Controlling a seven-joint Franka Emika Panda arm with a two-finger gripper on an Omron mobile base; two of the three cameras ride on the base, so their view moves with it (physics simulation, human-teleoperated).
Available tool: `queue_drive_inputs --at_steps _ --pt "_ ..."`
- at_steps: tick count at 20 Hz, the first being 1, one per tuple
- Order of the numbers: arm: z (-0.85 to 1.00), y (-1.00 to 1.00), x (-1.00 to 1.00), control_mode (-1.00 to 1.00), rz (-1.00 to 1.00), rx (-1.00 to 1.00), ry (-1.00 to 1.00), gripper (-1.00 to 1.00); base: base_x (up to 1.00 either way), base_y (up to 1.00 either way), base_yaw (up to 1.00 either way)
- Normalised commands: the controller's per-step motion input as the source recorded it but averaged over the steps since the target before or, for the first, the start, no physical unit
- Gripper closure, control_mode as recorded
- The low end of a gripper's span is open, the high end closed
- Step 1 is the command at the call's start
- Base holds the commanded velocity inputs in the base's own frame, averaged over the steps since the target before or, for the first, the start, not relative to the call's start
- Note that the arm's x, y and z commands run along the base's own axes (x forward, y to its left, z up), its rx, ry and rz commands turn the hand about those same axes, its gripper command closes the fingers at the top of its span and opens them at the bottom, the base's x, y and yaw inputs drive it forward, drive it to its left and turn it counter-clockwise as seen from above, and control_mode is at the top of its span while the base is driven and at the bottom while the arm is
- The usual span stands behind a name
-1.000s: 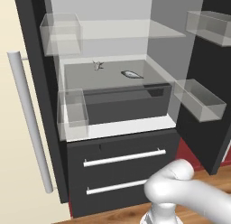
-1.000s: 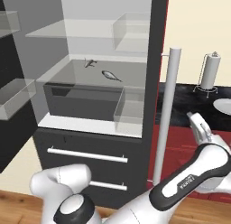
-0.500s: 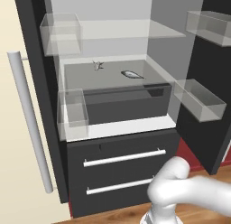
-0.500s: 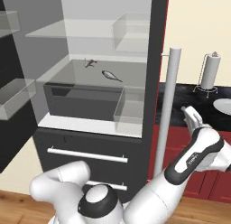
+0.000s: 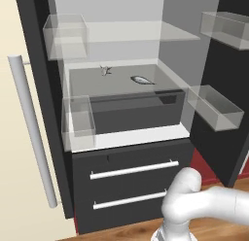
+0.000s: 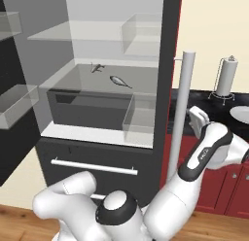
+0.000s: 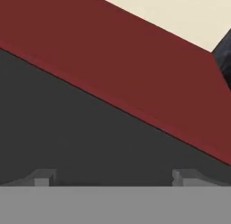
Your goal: Place the fish on the counter behind the older fish on the same shelf of the fridge to maintain FIFO order. Close the fridge door when finished.
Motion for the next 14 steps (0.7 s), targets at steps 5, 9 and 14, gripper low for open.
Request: queue_drive_inputs --at_steps 5,9,14 --pt "0.00 0.85 -0.19 -1.00 0.01 -0.14 0.00 -1.00 0.00 0.00 0.00" --pt "0.00 0.99 -0.07 -1.00 0.00 -0.13 0.00 -1.00 0.00 0.00 0.00" --pt "0.00 1.00 0.00 -1.00 0.00 -0.11 0.00 -1.00 0.00 0.00 0.00"
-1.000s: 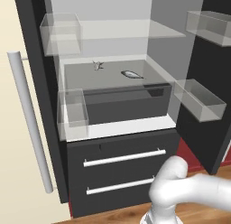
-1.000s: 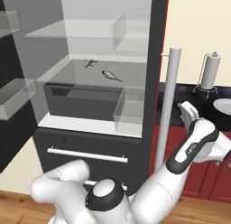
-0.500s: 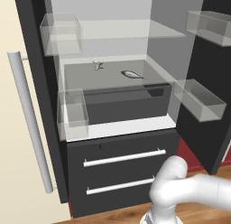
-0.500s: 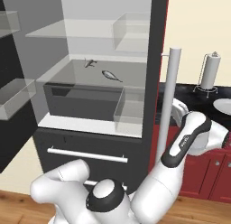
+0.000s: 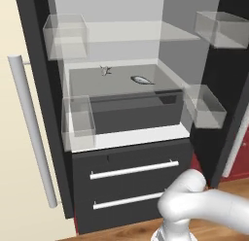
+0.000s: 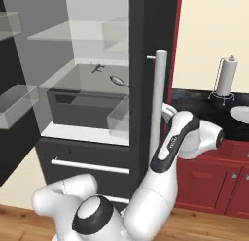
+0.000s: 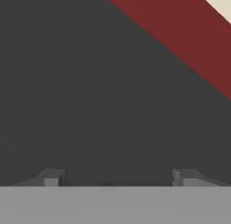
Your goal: Place the fish on the counter behind the older fish on the same shelf of the fridge to maintain FIFO order. Close the fridge door when finished.
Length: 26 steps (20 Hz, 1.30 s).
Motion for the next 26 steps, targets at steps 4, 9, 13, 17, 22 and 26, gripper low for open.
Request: queue_drive_inputs --at_steps 4,9,13,17,22,26 --pt "0.00 1.00 0.00 -1.00 0.00 -0.09 0.00 -1.00 0.00 0.00 0.00" --pt "0.00 1.00 0.06 -1.00 -0.05 -0.07 -0.01 -1.00 0.00 0.00 0.00" --pt "0.00 0.96 0.25 -1.00 -0.16 -0.02 -0.03 -1.00 0.00 0.00 0.00" --pt "0.02 0.62 0.57 -1.00 -0.27 0.00 -0.01 -1.00 0.00 0.00 0.00" --pt "0.00 0.23 0.77 -1.00 -0.33 -0.01 -0.01 -1.00 0.00 0.00 0.00" --pt "0.00 0.00 0.72 -1.00 -0.32 0.00 0.00 -1.00 0.00 0.00 0.00"
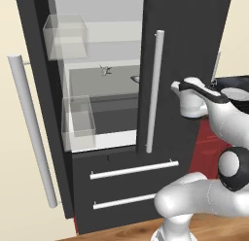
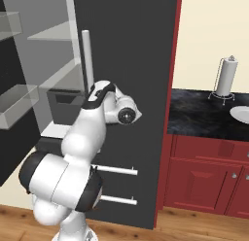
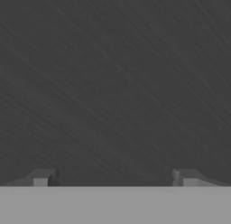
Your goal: Place the fish on the counter behind the older fish on the same shelf of the fridge to maintain FIFO order. Close the fridge door when finished.
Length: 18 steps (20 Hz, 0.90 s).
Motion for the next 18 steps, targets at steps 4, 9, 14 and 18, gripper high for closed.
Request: queue_drive_inputs --at_steps 4,9,14,18 --pt "0.02 0.00 0.76 -1.00 -0.28 0.00 0.00 -1.00 0.00 0.00 0.00" --pt "0.08 0.00 0.69 -1.00 -0.29 0.00 0.02 -1.00 0.00 0.00 0.00" --pt "0.17 -0.02 0.50 -1.00 -0.27 0.00 0.13 -1.00 0.00 0.00 0.00" --pt "0.31 -0.24 -0.48 -1.00 -0.18 0.00 0.01 -1.00 0.00 0.00 0.00"
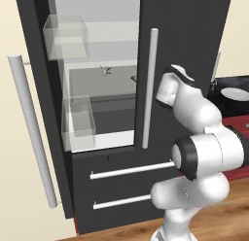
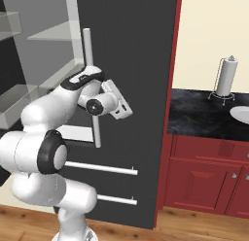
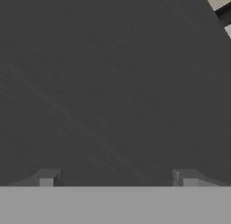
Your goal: Place the fish on the counter behind the older fish on the same shelf of the fridge to maintain FIFO order. Close the fridge door when finished.
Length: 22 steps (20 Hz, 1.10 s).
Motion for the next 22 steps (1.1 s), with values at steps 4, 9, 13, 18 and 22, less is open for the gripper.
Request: queue_drive_inputs --at_steps 4,9,13,18,22 --pt "0.74 -0.31 -0.91 -1.00 -0.14 0.00 0.10 -1.00 0.00 0.00 0.00" --pt "0.97 -0.27 -0.86 -1.00 -0.07 -0.02 0.15 -1.00 0.00 0.00 0.00" --pt "1.00 -0.10 -1.00 -1.00 -0.01 -0.07 0.07 -1.00 0.00 0.00 0.00" --pt "1.00 0.00 -0.94 -1.00 -0.02 -0.14 0.07 -1.00 0.00 0.00 0.00" --pt "1.00 0.09 -0.88 -1.00 -0.08 -0.25 0.08 -1.00 0.00 0.00 0.00"
